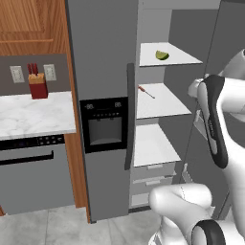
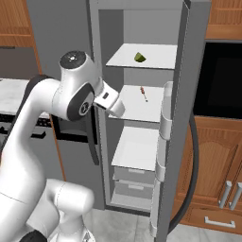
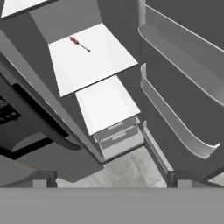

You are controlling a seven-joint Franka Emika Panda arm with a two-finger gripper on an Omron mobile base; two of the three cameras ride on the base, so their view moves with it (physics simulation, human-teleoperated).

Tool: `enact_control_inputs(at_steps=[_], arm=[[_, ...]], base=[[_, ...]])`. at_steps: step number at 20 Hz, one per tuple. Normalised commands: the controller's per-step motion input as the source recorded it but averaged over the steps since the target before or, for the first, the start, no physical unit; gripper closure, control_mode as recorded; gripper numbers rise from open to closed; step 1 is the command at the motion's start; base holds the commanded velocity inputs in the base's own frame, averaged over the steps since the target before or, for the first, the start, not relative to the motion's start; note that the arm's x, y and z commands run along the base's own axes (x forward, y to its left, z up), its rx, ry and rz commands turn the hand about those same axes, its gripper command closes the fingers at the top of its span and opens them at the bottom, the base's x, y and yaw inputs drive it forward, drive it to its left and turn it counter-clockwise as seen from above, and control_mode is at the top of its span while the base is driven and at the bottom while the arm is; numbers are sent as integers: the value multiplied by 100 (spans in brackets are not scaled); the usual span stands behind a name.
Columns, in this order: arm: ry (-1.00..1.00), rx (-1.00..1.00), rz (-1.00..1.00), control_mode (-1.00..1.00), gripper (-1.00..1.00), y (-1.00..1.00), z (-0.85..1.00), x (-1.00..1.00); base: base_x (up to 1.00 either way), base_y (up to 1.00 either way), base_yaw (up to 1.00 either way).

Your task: Take the lemon wedge from the fridge and place it on the plate with fish on the dining counter.

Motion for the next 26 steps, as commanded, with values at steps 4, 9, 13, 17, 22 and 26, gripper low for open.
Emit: enact_control_inputs(at_steps=[4, 9, 13, 17, 22, 26], arm=[[5, -5, 16, -100, -100, 98, 18, -12], [0, 0, 7, -100, -100, 30, 8, -7], [5, -1, 3, -100, -100, 11, -8, -25], [7, -2, 6, -100, -100, 22, -10, -29], [0, 0, 0, -100, -100, 0, 0, 0], [-1, 0, 0, -100, -100, -12, 0, -2]], base=[[0, 0, 0], [0, 0, 0], [0, 0, 0], [0, 0, 0], [0, 0, 0], [0, 0, 0]])
